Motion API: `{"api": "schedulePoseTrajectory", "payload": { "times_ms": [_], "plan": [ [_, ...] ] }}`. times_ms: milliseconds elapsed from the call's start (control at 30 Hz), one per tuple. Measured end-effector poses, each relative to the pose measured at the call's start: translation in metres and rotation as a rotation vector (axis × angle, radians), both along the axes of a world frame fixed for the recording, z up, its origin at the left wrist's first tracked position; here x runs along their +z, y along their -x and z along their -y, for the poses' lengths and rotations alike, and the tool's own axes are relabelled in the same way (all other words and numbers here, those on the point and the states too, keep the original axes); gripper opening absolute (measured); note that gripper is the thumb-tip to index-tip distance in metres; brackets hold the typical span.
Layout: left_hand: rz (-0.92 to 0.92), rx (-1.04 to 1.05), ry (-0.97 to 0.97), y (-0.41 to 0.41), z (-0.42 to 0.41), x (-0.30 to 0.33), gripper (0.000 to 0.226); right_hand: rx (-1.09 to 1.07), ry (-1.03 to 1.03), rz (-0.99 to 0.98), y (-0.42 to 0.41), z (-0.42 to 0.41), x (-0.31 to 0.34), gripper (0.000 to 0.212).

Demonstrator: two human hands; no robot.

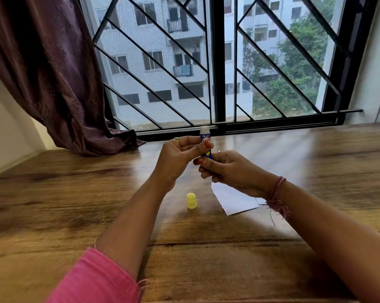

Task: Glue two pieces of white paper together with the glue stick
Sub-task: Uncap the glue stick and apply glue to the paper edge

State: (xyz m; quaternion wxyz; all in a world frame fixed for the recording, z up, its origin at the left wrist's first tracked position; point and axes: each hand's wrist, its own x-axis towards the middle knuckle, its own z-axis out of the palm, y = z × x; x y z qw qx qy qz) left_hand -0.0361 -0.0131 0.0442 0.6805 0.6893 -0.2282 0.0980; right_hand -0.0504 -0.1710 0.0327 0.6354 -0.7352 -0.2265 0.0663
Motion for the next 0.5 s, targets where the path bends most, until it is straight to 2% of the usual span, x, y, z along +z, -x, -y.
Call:
{"api": "schedulePoseTrajectory", "payload": {
  "times_ms": [67, 200, 500],
  "plan": [
    [-0.002, 0.009, 0.006, -0.0011, -0.0019, -0.0004, 0.044, -0.065, 0.002, 0.021, -0.0002, -0.0025, -0.0019, 0.025],
    [0.002, 0.024, 0.012, -0.0012, -0.0052, -0.0006, 0.047, -0.217, 0.005, 0.042, -0.0023, -0.0019, -0.0036, 0.039],
    [0.001, 0.003, -0.012, -0.0017, -0.0041, -0.0027, 0.039, -0.286, 0.080, 0.162, -0.0040, -0.0039, -0.0053, 0.031]
  ]
}}
